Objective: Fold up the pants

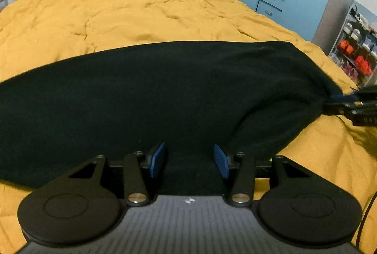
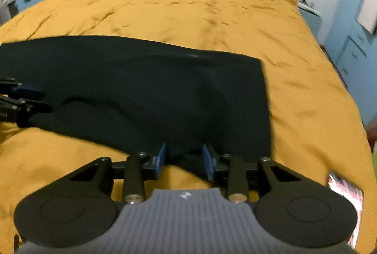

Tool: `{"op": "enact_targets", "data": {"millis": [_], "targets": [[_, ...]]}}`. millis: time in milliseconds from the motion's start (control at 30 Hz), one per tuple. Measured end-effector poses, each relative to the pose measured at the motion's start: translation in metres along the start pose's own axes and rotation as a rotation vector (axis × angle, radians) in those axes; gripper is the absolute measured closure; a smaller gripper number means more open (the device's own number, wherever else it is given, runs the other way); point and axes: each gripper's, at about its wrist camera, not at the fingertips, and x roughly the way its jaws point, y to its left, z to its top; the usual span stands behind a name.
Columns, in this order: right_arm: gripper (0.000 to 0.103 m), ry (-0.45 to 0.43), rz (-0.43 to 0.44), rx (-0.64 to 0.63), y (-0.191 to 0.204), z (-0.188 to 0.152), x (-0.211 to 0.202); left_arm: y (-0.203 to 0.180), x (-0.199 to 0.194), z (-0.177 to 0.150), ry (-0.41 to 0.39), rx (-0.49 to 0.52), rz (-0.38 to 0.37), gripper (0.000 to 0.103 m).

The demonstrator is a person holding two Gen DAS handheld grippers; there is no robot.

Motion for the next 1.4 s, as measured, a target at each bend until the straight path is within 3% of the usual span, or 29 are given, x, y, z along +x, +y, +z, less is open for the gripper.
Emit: {"op": "enact_targets", "data": {"millis": [67, 167, 333, 500, 600, 767, 967, 1100, 1300, 1400], "targets": [[0.088, 0.003, -0.006, 0.016, -0.001, -0.010, -0.012, 0.000, -0.004, -0.002, -0.003, -0.008, 0.006, 0.047], [0.078, -0.031, -0.032, 0.046, 0.004, -0.018, -0.030, -0.004, -0.022, -0.002, -0.037, -0.039, 0.003, 0.047], [0.071, -0.149, 0.013, 0.154, 0.023, -0.025, -0.061, 0.035, -0.071, -0.008, -0.159, -0.172, 0.031, 0.038], [0.063, -0.215, 0.099, 0.135, 0.075, -0.004, -0.058, 0.135, -0.131, -0.032, -0.258, -0.481, 0.109, 0.027], [0.062, -0.231, 0.161, 0.100, 0.115, 0.012, -0.052, 0.201, -0.157, -0.051, -0.262, -0.652, 0.215, 0.026], [0.059, -0.257, 0.264, 0.052, 0.181, 0.043, -0.038, 0.293, -0.197, -0.079, -0.337, -0.812, 0.365, 0.024], [0.054, -0.270, 0.339, 0.017, 0.258, 0.080, -0.017, 0.376, -0.190, -0.096, -0.367, -1.032, 0.361, 0.024], [0.050, -0.302, 0.348, 0.049, 0.298, 0.095, 0.001, 0.413, -0.173, -0.108, -0.438, -1.141, 0.291, 0.024], [0.049, -0.295, 0.275, 0.013, 0.335, 0.088, 0.039, 0.461, -0.139, -0.120, -0.492, -1.252, 0.190, 0.023], [0.041, -0.299, 0.260, 0.019, 0.339, 0.074, 0.054, 0.471, -0.128, -0.118, -0.506, -1.269, 0.179, 0.023]]}}
